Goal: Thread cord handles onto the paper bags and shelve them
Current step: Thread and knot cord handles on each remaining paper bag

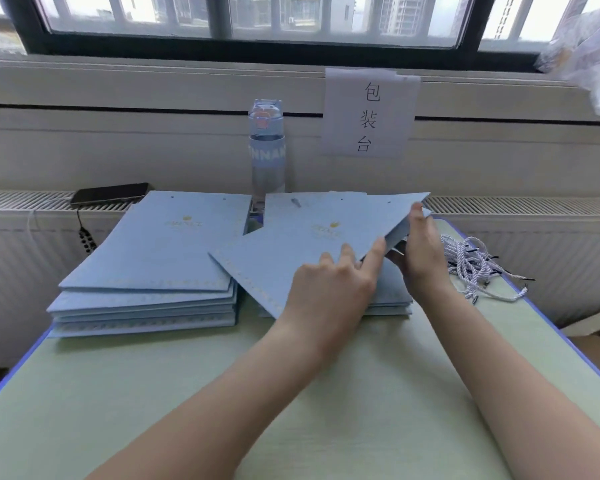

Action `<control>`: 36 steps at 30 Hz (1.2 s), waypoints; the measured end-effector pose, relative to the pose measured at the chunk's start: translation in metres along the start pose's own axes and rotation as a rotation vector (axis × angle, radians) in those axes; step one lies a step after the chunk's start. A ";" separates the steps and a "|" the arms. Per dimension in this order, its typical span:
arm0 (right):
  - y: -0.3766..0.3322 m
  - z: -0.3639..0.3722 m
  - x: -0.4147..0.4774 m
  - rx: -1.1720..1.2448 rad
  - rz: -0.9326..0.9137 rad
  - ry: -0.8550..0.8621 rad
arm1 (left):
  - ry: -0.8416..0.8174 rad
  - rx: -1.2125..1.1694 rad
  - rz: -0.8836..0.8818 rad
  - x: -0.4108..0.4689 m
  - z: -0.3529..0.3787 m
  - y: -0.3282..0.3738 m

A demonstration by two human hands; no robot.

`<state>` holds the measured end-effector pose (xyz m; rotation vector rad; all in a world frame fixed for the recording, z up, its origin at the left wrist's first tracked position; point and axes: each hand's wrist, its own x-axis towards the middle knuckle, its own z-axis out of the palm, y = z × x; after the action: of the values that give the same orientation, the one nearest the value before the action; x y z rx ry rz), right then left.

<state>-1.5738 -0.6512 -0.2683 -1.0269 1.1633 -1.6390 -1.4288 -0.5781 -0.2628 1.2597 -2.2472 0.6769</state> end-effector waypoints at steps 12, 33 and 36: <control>-0.024 -0.012 0.000 0.180 -0.212 0.360 | 0.039 -0.179 -0.041 0.002 0.022 -0.016; -0.014 -0.007 -0.016 -0.550 -1.061 0.019 | 0.192 -0.376 -0.363 -0.001 0.055 -0.063; -0.011 -0.004 -0.016 -0.678 -1.223 -0.079 | 0.186 -0.440 -0.464 0.000 0.050 -0.072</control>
<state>-1.5750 -0.6333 -0.2608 -2.5622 1.0966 -2.0328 -1.3744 -0.6424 -0.2878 1.3506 -1.7314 0.1091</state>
